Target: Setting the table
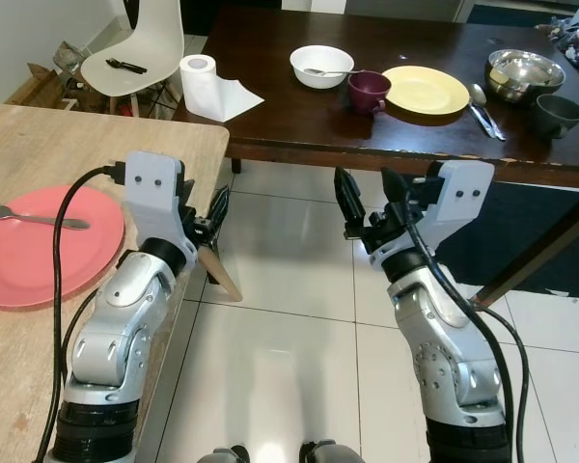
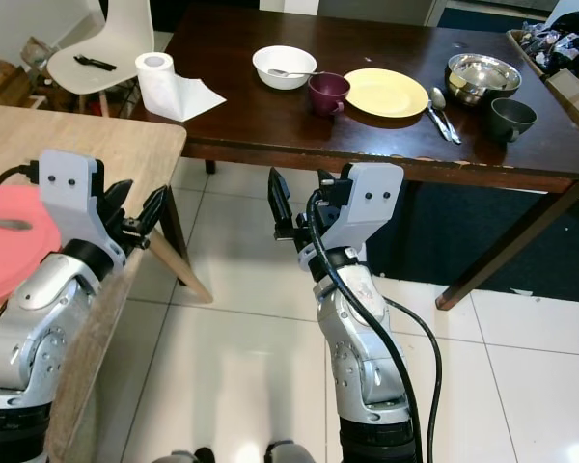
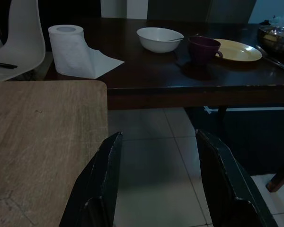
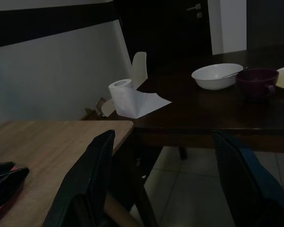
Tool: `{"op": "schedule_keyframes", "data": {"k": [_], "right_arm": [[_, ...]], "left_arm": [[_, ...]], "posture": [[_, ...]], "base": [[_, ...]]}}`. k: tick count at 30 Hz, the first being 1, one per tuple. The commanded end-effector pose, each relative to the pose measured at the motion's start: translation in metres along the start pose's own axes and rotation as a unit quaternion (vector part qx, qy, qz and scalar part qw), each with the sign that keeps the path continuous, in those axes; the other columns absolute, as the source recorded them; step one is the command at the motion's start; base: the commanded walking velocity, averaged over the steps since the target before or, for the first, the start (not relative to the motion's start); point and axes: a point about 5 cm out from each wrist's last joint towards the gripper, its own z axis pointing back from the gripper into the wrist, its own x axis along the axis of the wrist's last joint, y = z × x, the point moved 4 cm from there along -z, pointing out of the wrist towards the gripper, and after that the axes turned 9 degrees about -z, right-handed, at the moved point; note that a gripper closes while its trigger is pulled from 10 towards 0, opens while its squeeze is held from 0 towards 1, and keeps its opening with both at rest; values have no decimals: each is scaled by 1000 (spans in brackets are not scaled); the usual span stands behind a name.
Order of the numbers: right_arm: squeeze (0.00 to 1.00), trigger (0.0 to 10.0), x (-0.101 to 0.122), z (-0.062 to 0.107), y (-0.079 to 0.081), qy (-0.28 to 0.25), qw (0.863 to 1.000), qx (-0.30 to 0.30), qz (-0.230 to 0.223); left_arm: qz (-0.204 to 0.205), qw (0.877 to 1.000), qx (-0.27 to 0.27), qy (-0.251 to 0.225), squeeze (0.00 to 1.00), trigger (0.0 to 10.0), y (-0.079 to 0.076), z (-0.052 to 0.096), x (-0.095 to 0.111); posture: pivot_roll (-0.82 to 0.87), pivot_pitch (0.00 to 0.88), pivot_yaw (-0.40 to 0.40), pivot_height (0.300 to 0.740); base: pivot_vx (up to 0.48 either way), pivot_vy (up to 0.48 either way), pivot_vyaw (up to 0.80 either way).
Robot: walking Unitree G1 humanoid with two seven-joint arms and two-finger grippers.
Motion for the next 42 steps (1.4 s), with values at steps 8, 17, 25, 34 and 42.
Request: {"op": "schedule_keyframes", "data": {"k": [8, 17, 25, 34, 42], "right_arm": [[0, 10000, 0, -2, -24, 1, 996, -62, -61], [0, 10000, 5, -3, -30, -8, 994, -80, -69], [0, 10000, 8, -3, -33, -9, 995, -82, -61], [0, 10000, 8, -3, -33, -6, 995, -80, -62], [0, 10000, 6, -3, -30, -1, 996, -73, -60]], "left_arm": [[-16, 1000, 5, 12, 0, 10000, 1, 0, -5], [-20, 1000, 7, 13, 0, 10000, 2, -2, -3], [-24, 1000, 9, 11, 0, 10000, 3, -5, -2], [-28, 999, 10, 16, 0, 10000, 2, -5, -3], [-31, 999, 16, 20, 0, 10000, 4, -6, -4]], "posture": [[-114, 45, 32, 740], [-114, 50, 40, 740], [-115, 52, 41, 740], [-116, 54, 41, 740], [-116, 57, 42, 740]], "base": [[0, 0, 744], [0, 0, 782], [0, 0, 781], [0, 0, 781], [0, 0, 781]]}}
